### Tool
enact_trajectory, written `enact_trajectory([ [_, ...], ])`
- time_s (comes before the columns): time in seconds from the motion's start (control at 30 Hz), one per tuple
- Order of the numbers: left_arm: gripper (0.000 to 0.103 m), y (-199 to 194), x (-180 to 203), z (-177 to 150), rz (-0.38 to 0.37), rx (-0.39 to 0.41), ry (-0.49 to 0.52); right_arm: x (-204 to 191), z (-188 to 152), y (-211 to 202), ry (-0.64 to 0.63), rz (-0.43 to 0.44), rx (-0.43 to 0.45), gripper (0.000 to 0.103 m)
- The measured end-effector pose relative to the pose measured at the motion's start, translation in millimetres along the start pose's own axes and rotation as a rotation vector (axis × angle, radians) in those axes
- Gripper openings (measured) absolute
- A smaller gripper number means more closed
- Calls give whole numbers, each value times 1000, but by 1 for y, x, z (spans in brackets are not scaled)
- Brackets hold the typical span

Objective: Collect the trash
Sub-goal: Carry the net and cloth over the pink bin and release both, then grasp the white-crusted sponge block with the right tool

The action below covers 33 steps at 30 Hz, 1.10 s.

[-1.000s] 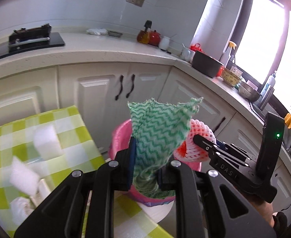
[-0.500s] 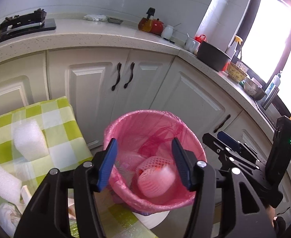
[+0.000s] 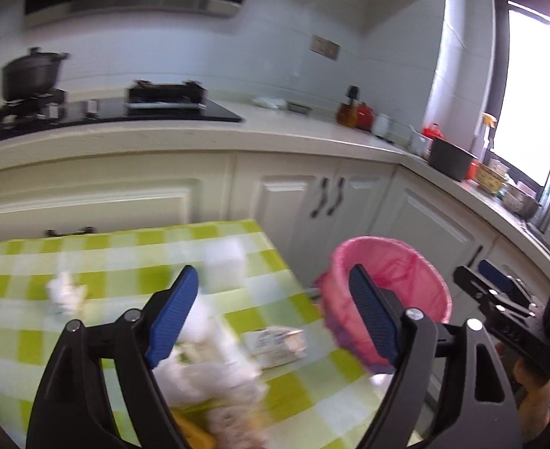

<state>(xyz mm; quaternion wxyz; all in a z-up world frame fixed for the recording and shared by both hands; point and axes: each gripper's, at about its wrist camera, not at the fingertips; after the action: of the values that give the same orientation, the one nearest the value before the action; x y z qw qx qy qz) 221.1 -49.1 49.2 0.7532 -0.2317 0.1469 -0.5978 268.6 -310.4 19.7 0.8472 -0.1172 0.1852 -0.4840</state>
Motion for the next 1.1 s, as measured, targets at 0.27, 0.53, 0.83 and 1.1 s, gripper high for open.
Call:
enact_trajectory([
  [0.27,82,-49,-107,-42,184,12,-61,-73,-29,2,-4,131,-52,85],
  [0.53,82,-64,-161,-92,219,-61,-98,-140,-83,30,-19,227,-202,85],
  [0.83,82,-65,-186,-114,230,-95,-156,-173,-123,68,-50,259,-405,85],
  [1.1,82,-59,-192,-118,231,-109,-164,-179,-139,102,-73,264,-514,74],
])
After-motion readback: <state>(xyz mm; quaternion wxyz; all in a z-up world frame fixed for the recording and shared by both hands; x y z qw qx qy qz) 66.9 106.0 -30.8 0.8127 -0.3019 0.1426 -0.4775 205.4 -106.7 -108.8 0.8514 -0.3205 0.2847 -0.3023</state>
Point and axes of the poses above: each gripper's, at about its wrist camera, not at the fingertips, and y roughly the way its jaws point, x to its right, z to its top, and after that the axes turned 15 degrees about z, right-handed
